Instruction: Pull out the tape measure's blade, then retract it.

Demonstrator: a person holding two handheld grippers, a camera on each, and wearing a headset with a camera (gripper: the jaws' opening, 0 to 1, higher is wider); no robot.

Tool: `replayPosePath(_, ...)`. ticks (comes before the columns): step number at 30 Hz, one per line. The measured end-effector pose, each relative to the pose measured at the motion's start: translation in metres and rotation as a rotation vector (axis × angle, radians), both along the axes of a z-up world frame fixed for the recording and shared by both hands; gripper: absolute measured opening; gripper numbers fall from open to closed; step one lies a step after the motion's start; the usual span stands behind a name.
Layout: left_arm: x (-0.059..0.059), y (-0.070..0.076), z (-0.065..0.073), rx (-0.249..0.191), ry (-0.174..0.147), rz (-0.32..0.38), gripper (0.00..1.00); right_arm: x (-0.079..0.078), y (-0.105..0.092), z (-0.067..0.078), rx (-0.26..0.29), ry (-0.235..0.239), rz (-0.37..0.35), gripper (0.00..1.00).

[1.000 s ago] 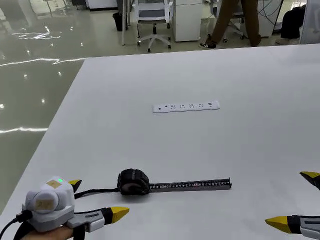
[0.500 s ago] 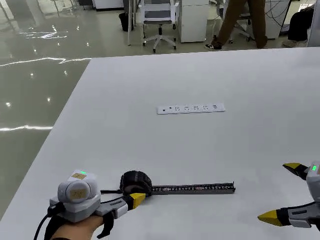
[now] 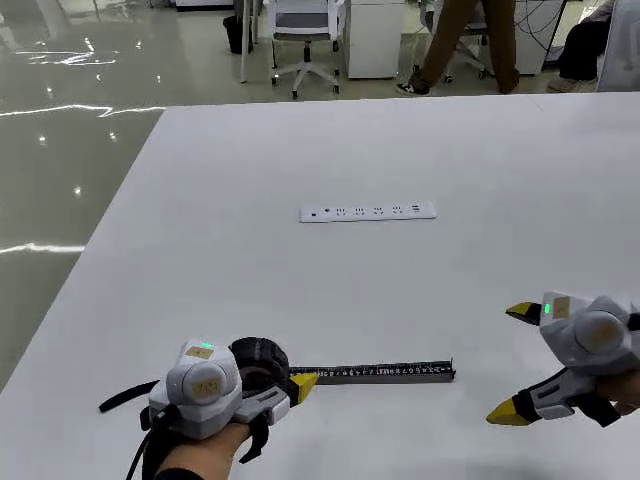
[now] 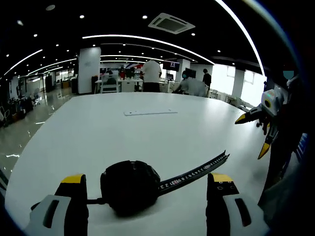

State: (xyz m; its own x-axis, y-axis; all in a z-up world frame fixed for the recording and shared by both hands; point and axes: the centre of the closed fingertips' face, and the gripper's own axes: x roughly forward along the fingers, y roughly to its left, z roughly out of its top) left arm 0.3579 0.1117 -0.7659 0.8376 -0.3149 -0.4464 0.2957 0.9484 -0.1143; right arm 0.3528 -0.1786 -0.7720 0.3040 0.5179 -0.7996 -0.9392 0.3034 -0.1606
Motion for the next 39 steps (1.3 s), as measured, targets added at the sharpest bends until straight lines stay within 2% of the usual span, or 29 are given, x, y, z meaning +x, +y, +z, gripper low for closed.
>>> replayPosePath(2,0.001,-0.001,0.002,0.000,-0.020,0.001,0.98,0.005,0.003,-0.004,-0.019,0.016,0.034,0.93)
replayPosePath(4,0.006,-0.001,0.004,0.000,-0.066,0.000,1.00,0.007,0.009,-0.007,-0.040,0.051,0.069,0.92)
replayPosePath(5,0.011,0.001,0.009,-0.008,-0.108,0.023,1.00,0.009,0.011,-0.010,-0.056,0.075,0.083,0.92)
replayPosePath(6,0.012,0.002,0.009,-0.002,-0.113,0.024,1.00,0.013,0.014,-0.012,-0.060,0.077,0.102,0.91)
replayPosePath(9,0.012,-0.001,0.002,-0.005,-0.101,0.009,1.00,0.021,0.021,-0.015,-0.086,0.076,0.159,0.89)
replayPosePath(11,0.009,-0.002,-0.002,-0.006,-0.073,0.003,1.00,0.024,0.028,-0.016,-0.097,0.089,0.186,0.84)
replayPosePath(16,0.010,-0.004,-0.003,-0.016,-0.074,-0.002,1.00,0.027,0.036,-0.030,-0.124,0.146,0.219,0.74)
replayPosePath(19,0.010,-0.003,-0.003,-0.015,-0.082,-0.001,1.00,0.023,0.038,-0.040,-0.143,0.186,0.230,0.64)
replayPosePath(20,0.011,-0.003,-0.002,-0.018,-0.091,-0.002,1.00,0.027,0.039,-0.045,-0.146,0.180,0.204,0.57)
replayPosePath(24,0.012,-0.001,-0.003,-0.025,-0.087,0.007,1.00,0.022,0.042,-0.051,-0.149,0.201,0.224,0.47)
replayPosePath(28,0.012,0.001,-0.005,-0.020,-0.080,0.008,1.00,0.021,0.043,-0.054,-0.165,0.190,0.261,0.34)
replayPosePath(32,0.010,0.003,-0.006,-0.018,-0.072,0.012,1.00,0.022,0.041,-0.058,-0.177,0.194,0.261,0.36)
replayPosePath(37,0.010,0.005,-0.007,-0.019,-0.071,0.022,1.00,0.018,0.037,-0.063,-0.204,0.205,0.287,0.31)
replayPosePath(39,0.010,0.005,-0.008,-0.018,-0.069,0.021,1.00,0.016,0.037,-0.065,-0.209,0.205,0.297,0.26)
